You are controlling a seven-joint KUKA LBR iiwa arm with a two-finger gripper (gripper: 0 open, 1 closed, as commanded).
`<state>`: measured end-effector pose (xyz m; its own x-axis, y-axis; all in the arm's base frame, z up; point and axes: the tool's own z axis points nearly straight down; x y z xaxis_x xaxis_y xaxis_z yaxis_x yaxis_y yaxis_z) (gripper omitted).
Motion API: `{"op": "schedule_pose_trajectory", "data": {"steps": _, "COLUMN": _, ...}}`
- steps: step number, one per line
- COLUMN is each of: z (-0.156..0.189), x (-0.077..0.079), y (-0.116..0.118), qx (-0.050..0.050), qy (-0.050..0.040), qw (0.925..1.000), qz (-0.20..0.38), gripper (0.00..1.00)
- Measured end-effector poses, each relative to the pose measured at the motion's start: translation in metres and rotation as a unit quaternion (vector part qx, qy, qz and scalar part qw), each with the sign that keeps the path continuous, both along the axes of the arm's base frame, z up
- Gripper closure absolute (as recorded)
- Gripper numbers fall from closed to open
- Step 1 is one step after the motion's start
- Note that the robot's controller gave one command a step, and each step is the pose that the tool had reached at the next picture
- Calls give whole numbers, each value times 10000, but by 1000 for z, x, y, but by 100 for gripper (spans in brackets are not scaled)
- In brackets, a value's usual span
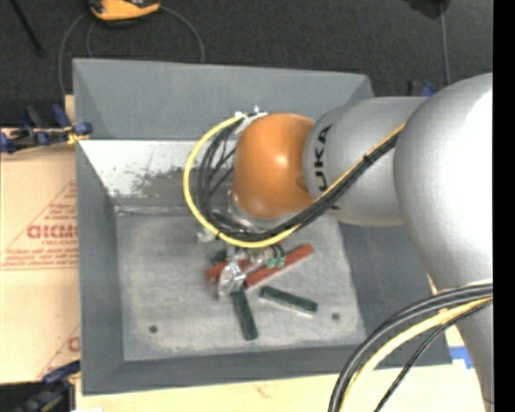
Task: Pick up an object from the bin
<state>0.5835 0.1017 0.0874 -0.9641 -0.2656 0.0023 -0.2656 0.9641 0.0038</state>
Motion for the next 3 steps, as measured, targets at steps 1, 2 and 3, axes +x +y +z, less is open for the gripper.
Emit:
{"op": "schedule_pose_trajectory", "data": {"steps": 1, "z": -5, "x": 0, "y": -29, "qx": 55, "qy": -109, "qw": 9860, "qz": 1661, "gripper": 100}}
{"op": "schedule_pose_trajectory", "data": {"steps": 2, "z": -5, "x": 0, "y": -29, "qx": 55, "qy": -109, "qw": 9862, "qz": 1654, "gripper": 100}}
{"op": "schedule_pose_trajectory", "data": {"steps": 3, "z": 168, "x": 29, "y": -58, "qx": -21, "qy": -87, "qw": 9855, "qz": 1696, "gripper": 100}}
